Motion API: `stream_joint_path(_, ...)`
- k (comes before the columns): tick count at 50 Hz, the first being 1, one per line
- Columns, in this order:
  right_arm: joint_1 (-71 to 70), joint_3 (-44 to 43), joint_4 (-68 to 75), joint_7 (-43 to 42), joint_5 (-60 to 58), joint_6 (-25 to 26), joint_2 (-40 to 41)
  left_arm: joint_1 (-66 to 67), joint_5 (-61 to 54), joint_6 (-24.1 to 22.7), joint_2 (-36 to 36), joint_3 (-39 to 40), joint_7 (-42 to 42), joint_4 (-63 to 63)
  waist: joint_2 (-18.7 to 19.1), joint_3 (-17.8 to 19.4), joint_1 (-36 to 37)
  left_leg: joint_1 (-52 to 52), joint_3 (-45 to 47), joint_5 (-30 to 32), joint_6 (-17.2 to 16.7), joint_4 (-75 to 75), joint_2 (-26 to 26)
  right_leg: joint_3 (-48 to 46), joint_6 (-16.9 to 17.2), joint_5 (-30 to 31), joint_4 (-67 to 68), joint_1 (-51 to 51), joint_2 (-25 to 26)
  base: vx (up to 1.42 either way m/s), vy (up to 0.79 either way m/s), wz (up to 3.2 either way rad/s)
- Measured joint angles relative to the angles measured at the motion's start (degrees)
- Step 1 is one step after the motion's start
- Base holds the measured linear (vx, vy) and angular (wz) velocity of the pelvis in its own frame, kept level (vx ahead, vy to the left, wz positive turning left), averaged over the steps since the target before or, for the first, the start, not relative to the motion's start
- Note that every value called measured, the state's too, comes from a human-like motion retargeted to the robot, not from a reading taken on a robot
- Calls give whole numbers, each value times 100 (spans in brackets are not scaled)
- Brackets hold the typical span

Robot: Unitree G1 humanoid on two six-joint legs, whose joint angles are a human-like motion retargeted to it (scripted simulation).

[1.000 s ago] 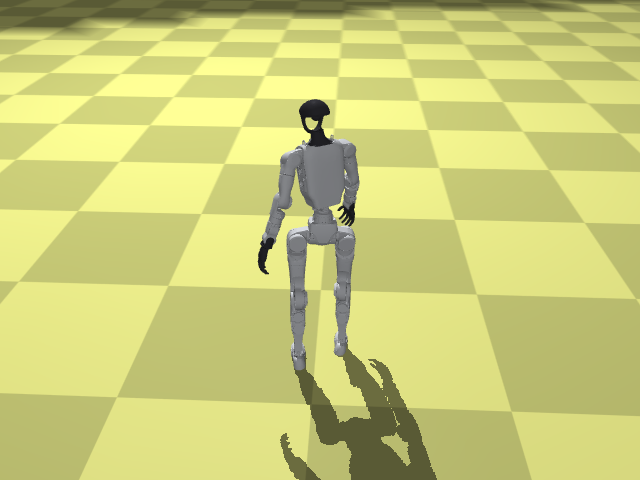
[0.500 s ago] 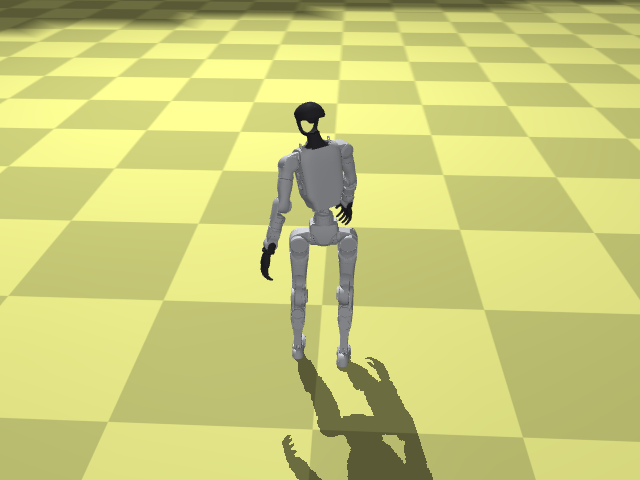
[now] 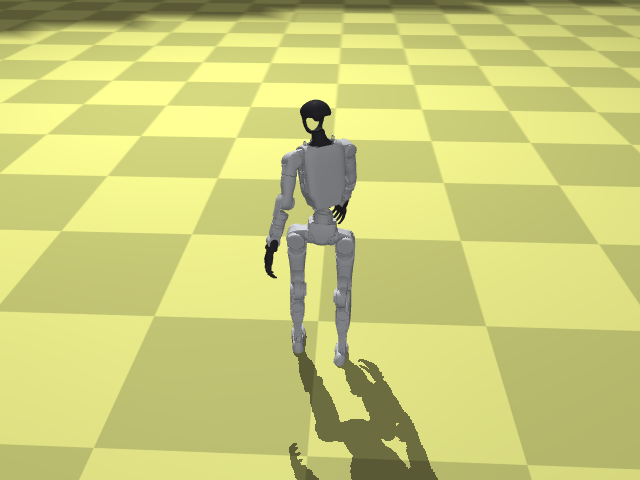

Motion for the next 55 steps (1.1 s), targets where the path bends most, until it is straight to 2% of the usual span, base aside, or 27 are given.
stream_joint_path(2,46,24,19,-35,-3,-32,30,11,35,-15,21,70,62,23,10,-79,59,2,-181,385,-87,-173,75,-11,-44,-73,-13,87,116,32,3,-4)
stream_joint_path(6,9,11,77,-114,120,-64,67,-84,-144,-7,64,123,168,52,-5,-48,-49,222,-359,192,-44,-114,146,-60,-212,-131,90,287,213,30,3,23)
stream_joint_path(9,-37,6,114,-123,285,-92,68,-129,-229,3,96,91,203,30,163,-10,-268,496,-498,127,-134,-159,331,58,-744,-98,391,331,431,29,2,39)
stream_joint_path(12,-55,38,118,-128,397,-124,26,-171,-249,46,104,86,258,-1,402,-23,-482,718,-591,87,-289,-220,577,66,-1209,-390,946,23,638,27,-1,29)
stream_joint_path(14,-44,58,96,-141,378,-128,-31,-207,-315,57,84,119,313,0,497,-23,-600,808,-618,32,-360,-222,643,-242,-1145,-555,1065,-213,564,27,-3,22)
stream_joint_path(16,-30,66,78,-157,297,-118,-85,-229,-420,33,55,145,351,13,515,-19,-721,866,-647,-41,-402,-198,604,-488,-881,-552,790,-367,424,29,-5,23)
stream_joint_path(18,-8,70,74,-171,178,-95,-119,-211,-521,-16,41,138,352,21,455,-28,-837,905,-690,-133,-388,-159,473,-434,-547,-226,298,-477,302,32,-7,25)
stream_joint_path(20,3,46,70,-177,68,-41,-139,-193,-599,-64,58,110,364,25,376,-17,-906,953,-751,-256,-339,-86,332,-185,-320,365,-68,-512,217,32,-9,21)
stream_joint_path(22,-16,7,59,-205,10,10,-156,-196,-554,-62,86,95,380,19,340,13,-871,993,-760,-349,-248,33,258,-73,-284,487,-40,-474,168,30,-10,3)
stream_joint_path(25,-49,-25,42,-228,-56,98,-180,-155,-416,-7,83,71,390,-31,324,123,-739,980,-694,-328,-7,423,134,-72,-329,253,101,-302,74,30,-10,-15)
stream_joint_path(29,-46,-10,11,-202,-100,168,-157,67,-230,76,50,-5,249,-183,106,197,-466,466,-548,-446,395,1168,-218,107,-180,216,135,-218,-194,29,-5,-21)
stream_joint_path(33,-32,36,-55,-108,-84,146,-117,198,-52,63,108,-26,84,-232,-43,198,-217,20,-122,-602,383,992,-206,120,-29,114,117,-136,-278,29,-1,-7)
stream_joint_path(35,-26,80,-69,-77,-58,98,-88,224,46,46,153,0,46,-217,-51,155,-82,-68,20,-476,234,495,-111,104,-33,35,80,-63,-197,31,2,-16)
stream_joint_path(39,-63,133,-68,-113,43,-23,-51,219,94,27,167,50,117,-167,71,104,42,2,-274,481,-95,-218,108,43,-173,-163,52,199,103,32,4,-10)
stream_joint_path(42,-114,108,-112,-170,165,-58,-76,216,-2,45,128,-14,176,-240,165,178,-130,178,-456,324,-85,-98,195,-87,-330,-162,162,400,222,30,4,35)
stream_joint_path(46,-168,51,-145,-157,384,-133,-140,126,-90,11,117,-137,190,-350,547,335,-507,638,-725,175,-191,-102,504,-348,-1008,-283,960,406,493,28,2,55)
stream_joint_path(48,-130,46,-162,-158,449,-162,-175,79,-151,-7,126,-125,237,-378,701,346,-637,820,-811,126,-264,-141,647,-506,-1151,-550,1499,151,537,26,-2,38)
stream_joint_path(50,-89,48,-142,-212,448,-157,-172,41,-267,32,132,-73,299,-393,680,233,-696,847,-816,97,-340,-204,672,-644,-1056,-711,1712,-247,437,28,-3,18)
stream_joint_path(52,-47,49,-134,-260,405,-138,-201,18,-540,-7,107,13,415,-378,642,215,-815,900,-872,17,-397,-206,602,-741,-811,-639,1278,-372,318,29,-5,29)
stream_joint_path(55,-80,61,-81,-314,272,-49,-224,18,-993,-79,41,89,516,-331,511,243,-1033,978,-986,-107,-410,-170,377,-504,-445,104,194,-371,184,30,-8,39)
